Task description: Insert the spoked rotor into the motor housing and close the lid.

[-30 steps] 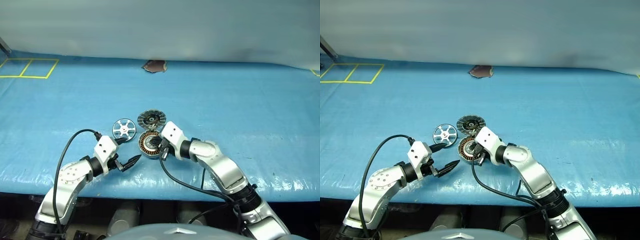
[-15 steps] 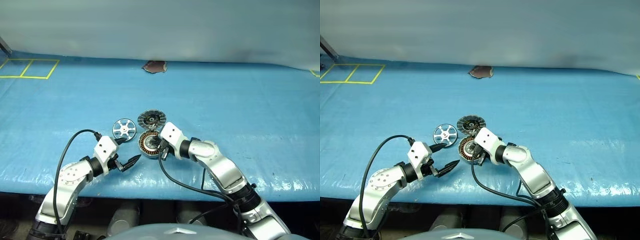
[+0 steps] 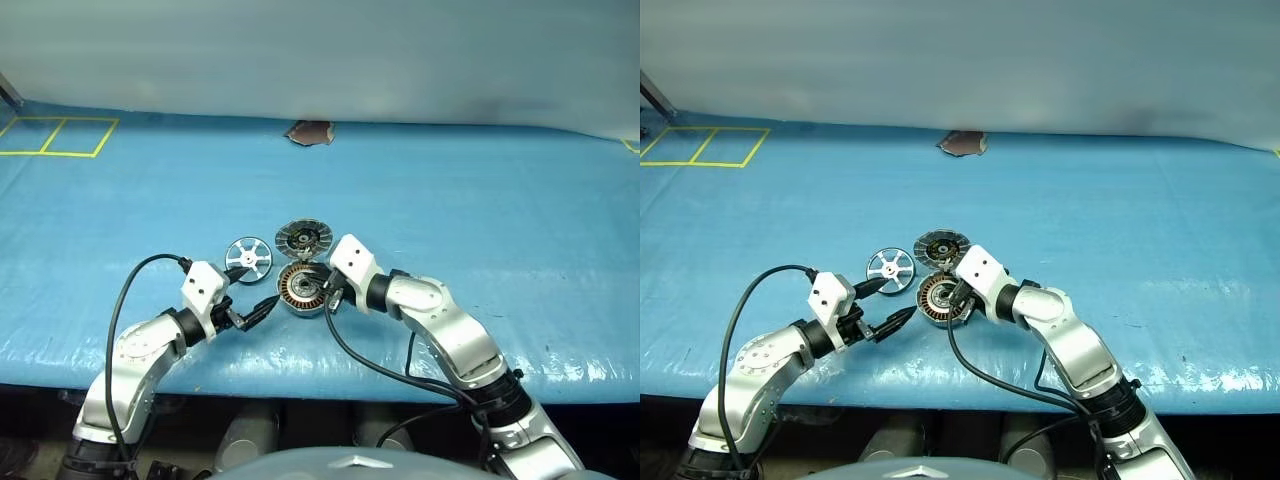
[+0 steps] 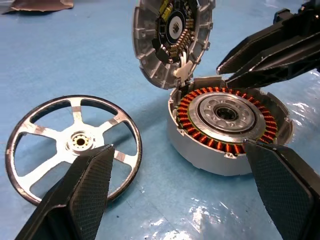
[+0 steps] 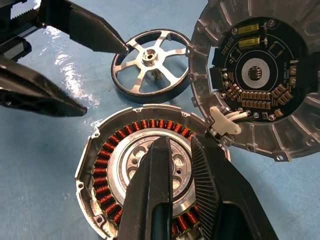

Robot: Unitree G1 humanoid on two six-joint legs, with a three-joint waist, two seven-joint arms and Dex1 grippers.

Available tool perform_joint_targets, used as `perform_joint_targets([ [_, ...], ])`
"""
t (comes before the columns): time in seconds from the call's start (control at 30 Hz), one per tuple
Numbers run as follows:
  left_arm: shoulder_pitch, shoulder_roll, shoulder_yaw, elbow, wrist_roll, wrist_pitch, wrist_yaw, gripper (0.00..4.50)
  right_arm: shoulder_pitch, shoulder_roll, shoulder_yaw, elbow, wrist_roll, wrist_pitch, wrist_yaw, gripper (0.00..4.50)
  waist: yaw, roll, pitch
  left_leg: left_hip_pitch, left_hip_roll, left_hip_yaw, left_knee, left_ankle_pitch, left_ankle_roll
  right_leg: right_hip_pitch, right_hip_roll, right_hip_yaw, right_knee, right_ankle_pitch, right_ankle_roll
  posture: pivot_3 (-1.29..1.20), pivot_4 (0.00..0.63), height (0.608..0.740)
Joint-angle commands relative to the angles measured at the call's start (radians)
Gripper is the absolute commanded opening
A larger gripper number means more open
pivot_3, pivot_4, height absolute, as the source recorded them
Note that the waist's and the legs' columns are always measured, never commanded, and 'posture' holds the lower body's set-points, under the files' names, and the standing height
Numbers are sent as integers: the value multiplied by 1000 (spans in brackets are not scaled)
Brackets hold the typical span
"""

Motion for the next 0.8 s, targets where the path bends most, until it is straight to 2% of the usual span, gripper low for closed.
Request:
perform_joint_targets([
  [0.03, -28, 1, 28, -11, -1, 15, 32, 4500, 28, -23, -29, -40, 37, -35, 33, 689, 0, 0, 0, 0, 0, 0, 0, 0, 0, 0, 0, 0, 0, 0, 0, 0, 150, 740],
  [0.43, -121, -5, 24, 52, 47, 39, 135, 4500, 80, -43, -43, -50, 50, -59, 28, 689, 0, 0, 0, 0, 0, 0, 0, 0, -1, 1, 2, 0, 0, 0, 0, 0, 150, 740],
  [0.57, -142, -7, -4, 79, 85, 44, 153, 3606, 79, -39, -38, -47, 47, -63, 24, 598, 0, 0, 0, 0, 0, 0, 0, 1, -2, 1, 3, 0, 0, 0, 0, 0, 150, 740],
  [0.8, -144, -14, -36, 90, 110, 66, 155, 3606, 79, -40, -34, -44, 42, -70, 18, 598, 0, 0, 0, 0, 0, 0, 0, 1, -2, 1, 3, 0, 0, 1, -1, 0, 150, 740],
])
